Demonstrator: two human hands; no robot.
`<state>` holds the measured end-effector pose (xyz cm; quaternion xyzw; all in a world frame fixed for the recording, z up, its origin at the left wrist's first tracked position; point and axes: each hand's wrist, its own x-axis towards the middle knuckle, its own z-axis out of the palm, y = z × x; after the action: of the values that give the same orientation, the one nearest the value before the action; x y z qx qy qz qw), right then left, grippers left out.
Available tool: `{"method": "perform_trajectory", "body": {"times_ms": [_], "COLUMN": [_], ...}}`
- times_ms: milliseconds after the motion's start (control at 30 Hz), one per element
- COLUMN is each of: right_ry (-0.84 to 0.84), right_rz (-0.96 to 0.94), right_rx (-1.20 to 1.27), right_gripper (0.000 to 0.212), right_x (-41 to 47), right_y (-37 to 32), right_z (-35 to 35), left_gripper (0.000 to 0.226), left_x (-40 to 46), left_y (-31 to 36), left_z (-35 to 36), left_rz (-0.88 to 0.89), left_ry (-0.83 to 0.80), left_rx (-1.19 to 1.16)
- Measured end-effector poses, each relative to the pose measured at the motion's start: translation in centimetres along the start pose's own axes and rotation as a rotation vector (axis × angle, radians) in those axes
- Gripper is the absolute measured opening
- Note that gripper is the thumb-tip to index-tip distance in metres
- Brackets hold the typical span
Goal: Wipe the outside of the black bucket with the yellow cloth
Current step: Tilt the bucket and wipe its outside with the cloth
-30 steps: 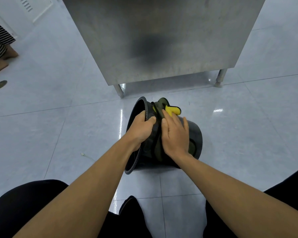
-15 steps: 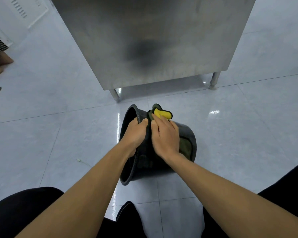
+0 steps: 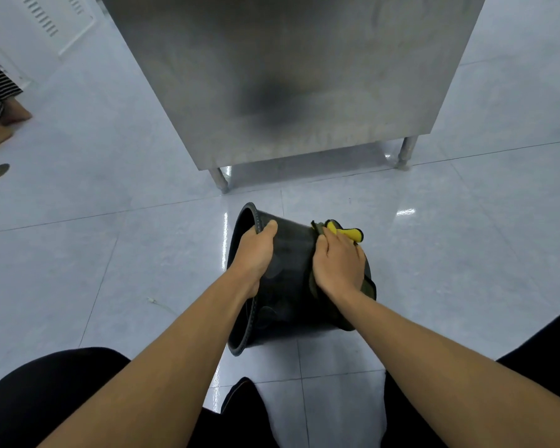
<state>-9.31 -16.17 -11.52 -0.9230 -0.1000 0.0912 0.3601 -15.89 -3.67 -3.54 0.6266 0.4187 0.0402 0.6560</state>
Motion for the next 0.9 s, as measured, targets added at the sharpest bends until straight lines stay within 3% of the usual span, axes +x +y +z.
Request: {"method": "perform_trajectory", "body": {"times_ms": [167,333,400,533,600,767,900], "right_ry": [-0.011,-0.046,-0.033,-0.023,0.017,0.092,-0.025], "right_rz": [-0.290,-0.389,-0.293,0.151,0.267,0.163,0.141], "right_rx": [0.072,0.062,0.024,0.027,0.061,0.267,0.530], "right_gripper": [0.051,0.048,0.048,0.042,0.037,0.033,0.031], "right_x": [-2.1,-1.8,-1.0,0.8,0.8,-1.0,-0.9], "right_y": [-3.1,-2.3,-0.8,1.9,2.4,0.4,-1.7], "right_z": [0.9,0.6,0.2,-1.3,-1.9,-1.3,-0.6], "left_gripper": [0.013,0.010,0.007,0.009,0.011,0.017,0.015], "left_x": [0.3,0.3,0.3,-0.1,-0.4,-0.7,-0.7], "left_y": [-0.6,-0.7,-0.6,-0.7,-0.6,0.0,-0.1], "left_z": [-0.3,-1.0,-1.2,-1.2,-0.9,-0.4,-0.4], "left_rz": [0.080,0.080,0.087,0.183,0.239,0.438,0.578], "left_ry": [0.072,0.036,0.002,-0.088,-0.118,-0.154,-0.179], "left_rx": [0.062,0.085,0.107,0.240,0.299,0.528,0.900]}}
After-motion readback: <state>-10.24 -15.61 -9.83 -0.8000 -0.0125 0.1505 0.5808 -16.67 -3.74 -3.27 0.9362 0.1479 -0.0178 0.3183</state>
